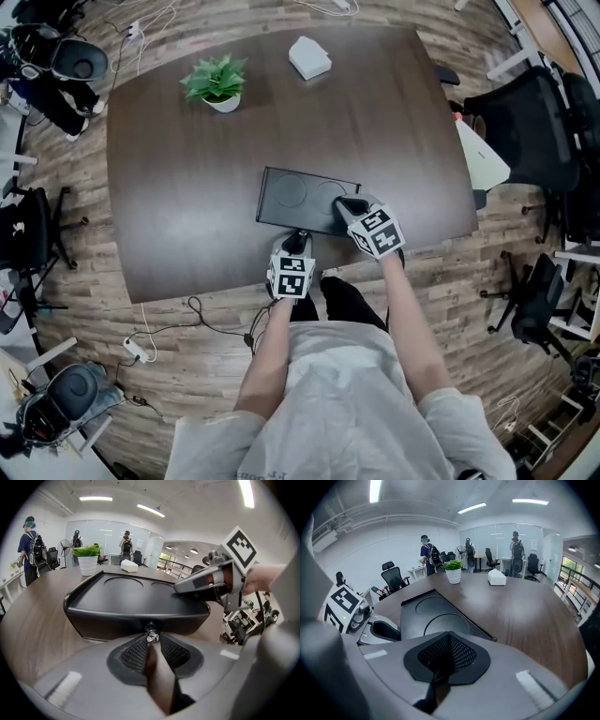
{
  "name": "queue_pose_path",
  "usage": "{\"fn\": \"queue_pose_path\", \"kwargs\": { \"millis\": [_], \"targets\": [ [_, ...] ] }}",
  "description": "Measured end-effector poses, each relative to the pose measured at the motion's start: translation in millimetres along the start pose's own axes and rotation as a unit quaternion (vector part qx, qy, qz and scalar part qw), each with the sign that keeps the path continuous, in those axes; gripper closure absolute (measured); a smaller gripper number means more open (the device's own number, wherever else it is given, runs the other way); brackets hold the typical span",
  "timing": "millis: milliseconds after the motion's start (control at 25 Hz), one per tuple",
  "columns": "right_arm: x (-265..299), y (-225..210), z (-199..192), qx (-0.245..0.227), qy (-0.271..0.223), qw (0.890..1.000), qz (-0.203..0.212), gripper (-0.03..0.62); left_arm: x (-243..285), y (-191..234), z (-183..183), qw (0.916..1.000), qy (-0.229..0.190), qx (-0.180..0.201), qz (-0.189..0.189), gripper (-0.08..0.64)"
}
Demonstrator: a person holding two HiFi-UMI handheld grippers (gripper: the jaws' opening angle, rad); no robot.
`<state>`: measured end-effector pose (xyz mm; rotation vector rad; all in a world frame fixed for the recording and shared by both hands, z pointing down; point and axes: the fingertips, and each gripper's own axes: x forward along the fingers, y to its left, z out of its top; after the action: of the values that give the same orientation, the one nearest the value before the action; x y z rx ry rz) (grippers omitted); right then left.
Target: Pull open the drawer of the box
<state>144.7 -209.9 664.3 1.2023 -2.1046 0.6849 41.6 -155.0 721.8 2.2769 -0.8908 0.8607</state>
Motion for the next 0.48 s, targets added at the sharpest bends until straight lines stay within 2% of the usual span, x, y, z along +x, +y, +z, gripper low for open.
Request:
{"fn": "queue_pose_path", "kwargs": {
  "millis": [200,480],
  "targets": [
    [2.2,3.8,-1.7,-0.018,0.013,0.999,0.027,0.592,2.5,2.1,-0.6,0.9995,-0.009,-0.010,0.029,0.425],
    [1.0,2.0,-0.4,-0.021,-0.006,0.999,0.044,0.592,6.0,3.8,2.4,0.9982,-0.015,-0.008,0.058,0.433]
  ]
}}
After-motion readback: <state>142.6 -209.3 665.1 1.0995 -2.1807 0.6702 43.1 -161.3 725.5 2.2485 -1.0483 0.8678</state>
